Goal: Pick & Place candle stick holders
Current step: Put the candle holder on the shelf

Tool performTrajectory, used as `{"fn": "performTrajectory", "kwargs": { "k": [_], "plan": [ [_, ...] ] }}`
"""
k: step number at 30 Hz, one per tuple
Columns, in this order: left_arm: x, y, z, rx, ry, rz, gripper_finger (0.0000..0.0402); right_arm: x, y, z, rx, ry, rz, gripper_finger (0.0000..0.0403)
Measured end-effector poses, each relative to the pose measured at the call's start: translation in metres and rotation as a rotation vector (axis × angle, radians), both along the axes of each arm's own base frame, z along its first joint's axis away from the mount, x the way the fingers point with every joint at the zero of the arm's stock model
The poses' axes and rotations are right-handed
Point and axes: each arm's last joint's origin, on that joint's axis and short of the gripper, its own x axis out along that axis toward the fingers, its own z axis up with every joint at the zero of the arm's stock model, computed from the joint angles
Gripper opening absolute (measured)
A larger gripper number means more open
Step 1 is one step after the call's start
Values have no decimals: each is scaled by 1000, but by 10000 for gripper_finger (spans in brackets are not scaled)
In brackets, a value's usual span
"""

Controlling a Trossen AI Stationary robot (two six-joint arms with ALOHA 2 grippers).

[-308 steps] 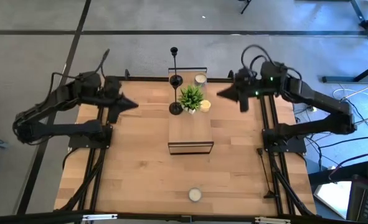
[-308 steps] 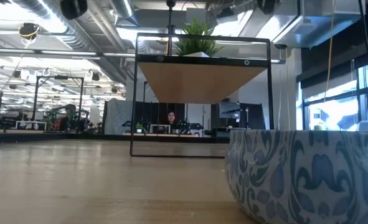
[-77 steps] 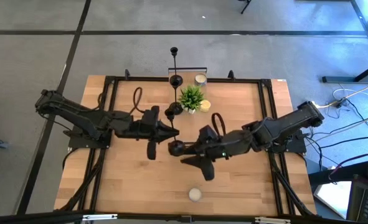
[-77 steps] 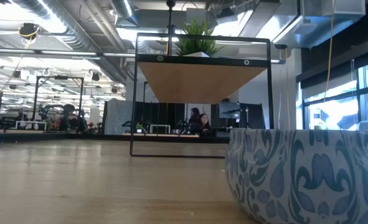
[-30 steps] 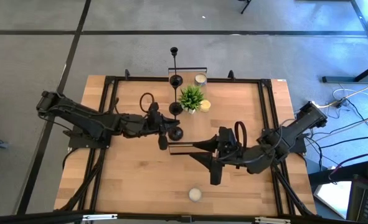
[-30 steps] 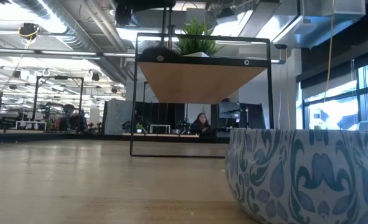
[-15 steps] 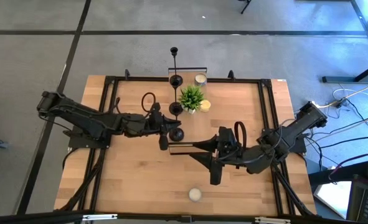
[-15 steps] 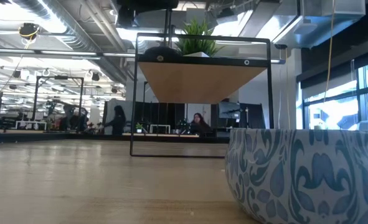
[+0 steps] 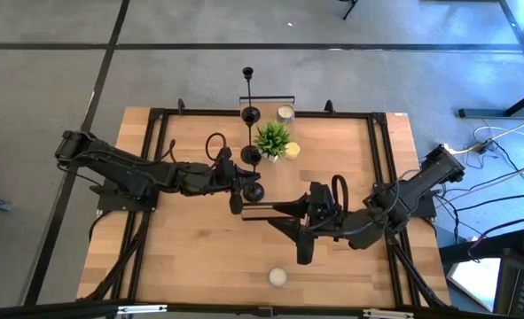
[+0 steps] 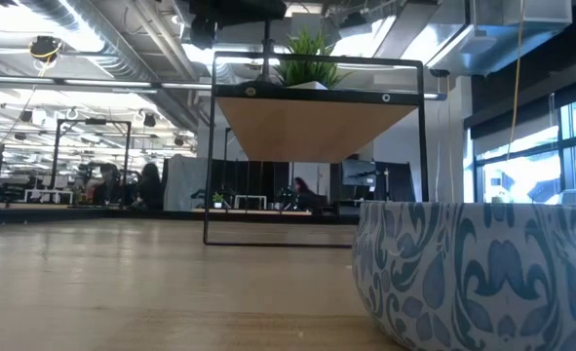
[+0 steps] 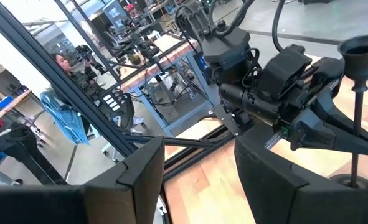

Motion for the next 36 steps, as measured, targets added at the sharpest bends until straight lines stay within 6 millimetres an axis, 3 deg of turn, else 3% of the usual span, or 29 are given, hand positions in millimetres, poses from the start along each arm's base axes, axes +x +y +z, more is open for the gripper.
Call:
{"fn": "performTrajectory", "kwargs": {
  "k": [15,21,36],
  "plan": [
    [-1,1,-2,-4,34,27,12,0,-1,0,0,-1,-3,199],
    [-1,1,-10,-31,73,46,43,1,-2,0,0,-1,-9,199],
    [-2,0,-4,-87,30,-5,98,3,-4,0,1,-2,-16,199]
  ]
}}
